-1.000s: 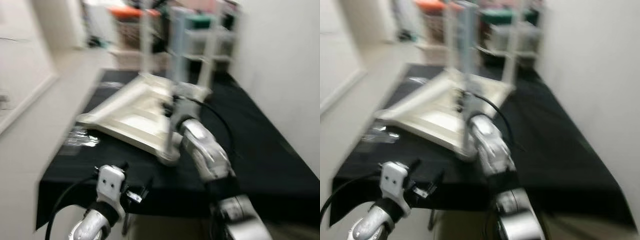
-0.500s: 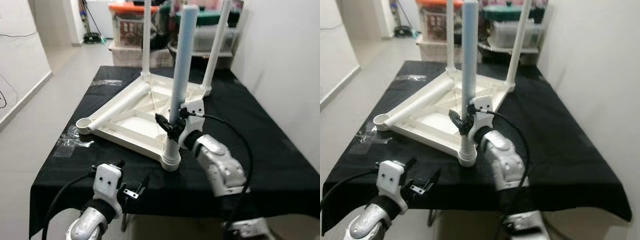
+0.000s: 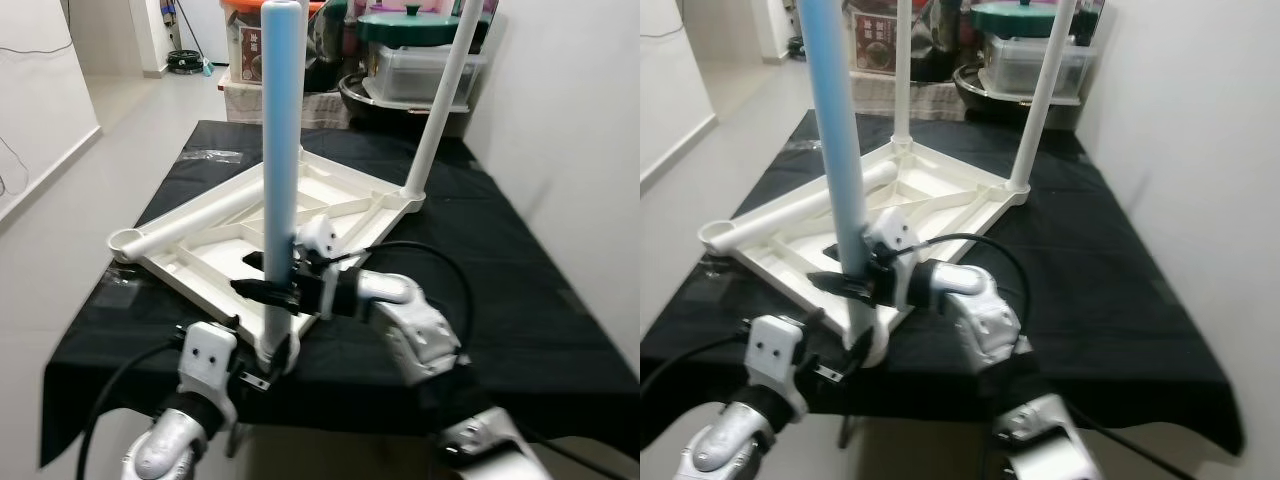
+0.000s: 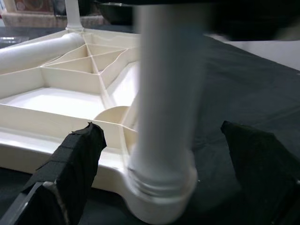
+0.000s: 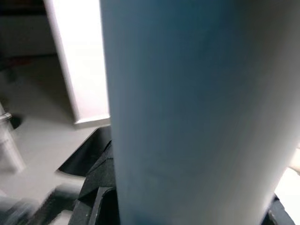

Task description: Building children table

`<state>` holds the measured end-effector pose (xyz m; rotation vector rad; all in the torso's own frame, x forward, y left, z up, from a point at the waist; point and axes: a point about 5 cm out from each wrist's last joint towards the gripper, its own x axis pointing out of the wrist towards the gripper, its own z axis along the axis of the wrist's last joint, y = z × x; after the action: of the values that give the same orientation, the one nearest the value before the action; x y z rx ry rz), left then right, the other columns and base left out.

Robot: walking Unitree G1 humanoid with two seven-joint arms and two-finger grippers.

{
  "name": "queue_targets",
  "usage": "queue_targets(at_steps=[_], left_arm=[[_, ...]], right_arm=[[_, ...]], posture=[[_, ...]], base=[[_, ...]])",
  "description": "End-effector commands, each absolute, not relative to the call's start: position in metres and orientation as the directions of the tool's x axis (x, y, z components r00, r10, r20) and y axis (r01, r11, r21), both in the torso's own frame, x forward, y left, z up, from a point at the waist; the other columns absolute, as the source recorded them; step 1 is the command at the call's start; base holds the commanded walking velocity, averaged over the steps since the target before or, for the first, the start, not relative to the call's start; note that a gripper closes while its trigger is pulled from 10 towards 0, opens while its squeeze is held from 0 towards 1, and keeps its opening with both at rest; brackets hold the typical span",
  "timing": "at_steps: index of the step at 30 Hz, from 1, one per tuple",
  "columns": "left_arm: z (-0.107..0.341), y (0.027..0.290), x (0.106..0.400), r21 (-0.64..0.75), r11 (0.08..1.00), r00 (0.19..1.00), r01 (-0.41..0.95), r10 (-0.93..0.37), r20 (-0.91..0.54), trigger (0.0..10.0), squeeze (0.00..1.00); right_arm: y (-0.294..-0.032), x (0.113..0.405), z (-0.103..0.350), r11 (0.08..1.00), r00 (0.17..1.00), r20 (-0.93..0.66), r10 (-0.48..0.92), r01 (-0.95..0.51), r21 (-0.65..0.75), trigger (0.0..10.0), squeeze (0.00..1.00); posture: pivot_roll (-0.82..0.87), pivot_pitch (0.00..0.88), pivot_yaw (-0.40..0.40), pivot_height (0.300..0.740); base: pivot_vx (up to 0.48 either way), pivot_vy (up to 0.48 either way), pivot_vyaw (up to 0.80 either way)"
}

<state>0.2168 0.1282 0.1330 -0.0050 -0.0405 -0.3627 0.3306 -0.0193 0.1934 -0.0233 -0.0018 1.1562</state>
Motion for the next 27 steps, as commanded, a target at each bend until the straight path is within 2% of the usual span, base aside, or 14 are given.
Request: queue_targets(at_steps=[1,2,4,5,7,11,12,16,17,21,22,25,26,27], left_arm=[[0.128,0.129,0.215,0.001,0.937,0.937,0.349,-0.349,0.022,10.0,0.0],[0.127,0.13,0.214,-0.002,0.937,0.936,0.35,-0.35,0.02,10.0,0.0],[0.127,0.13,0.214,-0.004,0.936,0.936,0.352,-0.352,0.018,10.0,0.0],[0.126,0.13,0.214,-0.007,0.933,0.933,0.359,-0.359,0.015,10.0,0.0],[0.125,0.128,0.214,-0.012,0.929,0.929,0.369,-0.369,0.012,10.0,0.0],[0.124,0.128,0.214,-0.015,0.926,0.926,0.378,-0.378,0.008,10.0,0.0],[0.123,0.13,0.214,-0.016,0.926,0.926,0.378,-0.377,0.006,10.0,0.0],[0.123,0.131,0.214,-0.016,0.927,0.927,0.375,-0.375,0.005,10.0,0.0],[0.123,0.13,0.215,-0.016,0.927,0.927,0.374,-0.374,0.006,10.0,0.0],[0.123,0.128,0.217,-0.016,0.927,0.927,0.375,-0.375,0.01,10.0,0.0],[0.123,0.127,0.218,-0.016,0.927,0.927,0.376,-0.376,0.011,10.0,0.0],[0.124,0.128,0.218,-0.016,0.928,0.929,0.371,-0.371,0.014,10.0,0.0],[0.124,0.13,0.218,-0.013,0.931,0.931,0.365,-0.365,0.017,10.0,0.0],[0.124,0.131,0.219,-0.009,0.932,0.932,0.363,-0.363,0.018,10.0,0.0]], right_arm=[[-0.038,0.349,0.171,0.628,0.622,-0.153,0.768,-0.778,-0.01,0.0,0.0],[-0.057,0.361,0.164,0.787,0.773,-0.19,0.605,-0.617,-0.004,0.0,0.0],[-0.07,0.367,0.16,0.864,0.845,-0.211,0.491,-0.504,-0.007,0.0,0.0],[-0.093,0.37,0.154,0.943,0.92,-0.224,0.32,-0.331,-0.014,0.0,0.0],[-0.113,0.367,0.15,0.986,0.96,-0.231,0.16,-0.168,-0.014,0.0,0.0],[-0.127,0.349,0.145,0.998,0.961,-0.274,0.044,-0.029,0.057,0.0,0.0],[-0.12,0.342,0.152,0.993,0.964,-0.245,0.106,-0.09,0.077,10.0,0.0],[-0.107,0.338,0.166,0.973,0.96,-0.165,0.226,-0.213,0.093,10.0,0.0],[-0.101,0.342,0.174,0.958,0.954,-0.113,0.277,-0.265,0.104,10.0,1.0],[-0.089,0.352,0.19,0.905,0.907,-0.06,0.417,-0.408,0.123,10.0,1.0],[-0.083,0.355,0.198,0.861,0.87,-0.042,0.491,-0.478,0.174,10.0,0.0],[-0.075,0.353,0.216,0.755,0.773,0.041,0.633,-0.628,0.191,10.0,0.0],[-0.065,0.337,0.24,0.544,0.547,0.15,0.824,-0.837,0.063,10.0,0.0],[-0.061,0.33,0.241,0.469,0.463,0.147,0.874,-0.883,-0.003,10.0,0.0]], posture=[[0.11,0.0,-0.111,0.74],[0.1,0.0,-0.103,0.74],[0.1,0.0,-0.101,0.74],[0.08,0.0,-0.092,0.74],[0.07,0.0,-0.085,0.74],[0.07,0.0,-0.08,0.74],[0.06,0.0,-0.077,0.74],[0.06,0.0,-0.079,0.74],[0.06,0.0,-0.082,0.74],[0.06,0.0,-0.085,0.74],[0.07,0.0,-0.091,0.74],[0.08,0.0,-0.093,0.74],[0.09,0.0,-0.098,0.74],[0.1,0.0,-0.106,0.74]], base=[[0.0,0.0,0.0],[0.0,0.0,0.0],[0.0,0.0,0.0],[0.0,0.0,0.0],[0.0,0.0,0.0],[0.0,0.0,0.0],[0.0,0.0,0.0],[0.0,0.0,0.0],[0.0,0.0,0.0],[0.0,0.0,0.0],[0.0,0.0,0.0],[0.0,0.0,0.0],[0.0,0.0,0.0],[0.0,0.0,0.0]])
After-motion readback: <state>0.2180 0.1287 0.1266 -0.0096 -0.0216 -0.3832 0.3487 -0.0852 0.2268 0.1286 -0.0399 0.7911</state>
